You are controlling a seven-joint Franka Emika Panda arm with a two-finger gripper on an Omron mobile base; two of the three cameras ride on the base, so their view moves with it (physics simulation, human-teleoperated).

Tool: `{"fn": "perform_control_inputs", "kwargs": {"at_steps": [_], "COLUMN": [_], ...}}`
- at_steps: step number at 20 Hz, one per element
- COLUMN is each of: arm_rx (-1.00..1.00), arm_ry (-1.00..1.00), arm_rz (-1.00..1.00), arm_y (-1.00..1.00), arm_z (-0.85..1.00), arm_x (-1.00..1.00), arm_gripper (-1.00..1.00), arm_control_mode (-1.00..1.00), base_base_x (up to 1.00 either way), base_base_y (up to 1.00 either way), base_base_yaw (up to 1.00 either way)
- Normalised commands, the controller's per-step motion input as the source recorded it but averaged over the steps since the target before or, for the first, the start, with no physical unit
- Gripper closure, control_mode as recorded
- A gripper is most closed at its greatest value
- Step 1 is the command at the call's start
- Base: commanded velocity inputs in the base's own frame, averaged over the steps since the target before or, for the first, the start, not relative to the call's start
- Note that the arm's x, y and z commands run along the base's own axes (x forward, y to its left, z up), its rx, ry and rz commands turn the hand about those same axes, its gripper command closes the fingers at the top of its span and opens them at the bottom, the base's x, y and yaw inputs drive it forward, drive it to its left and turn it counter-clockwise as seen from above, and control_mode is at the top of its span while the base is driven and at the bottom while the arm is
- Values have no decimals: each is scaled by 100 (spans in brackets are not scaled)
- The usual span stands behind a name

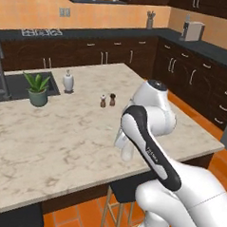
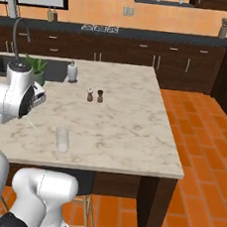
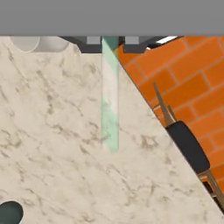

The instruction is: Take a straw from the drawer in front and place it inside the glass cup on the dining counter.

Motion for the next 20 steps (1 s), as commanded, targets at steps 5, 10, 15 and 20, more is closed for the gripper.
{"fn": "perform_control_inputs", "kwargs": {"at_steps": [5, 10, 15, 20], "arm_rx": [3, 27, 41, 50], "arm_ry": [-13, -27, -17, 1], "arm_rz": [1, 17, 23, 15], "arm_y": [4, -15, -20, -40], "arm_z": [28, 42, 2, 0], "arm_x": [3, 0, 21, 78], "arm_gripper": [100, 100, 100, 100], "arm_control_mode": [-100, -100, -100, -100], "base_base_x": [22, 0, 0, 0], "base_base_y": [19, 0, 0, 0], "base_base_yaw": [0, 0, 0, 0]}}
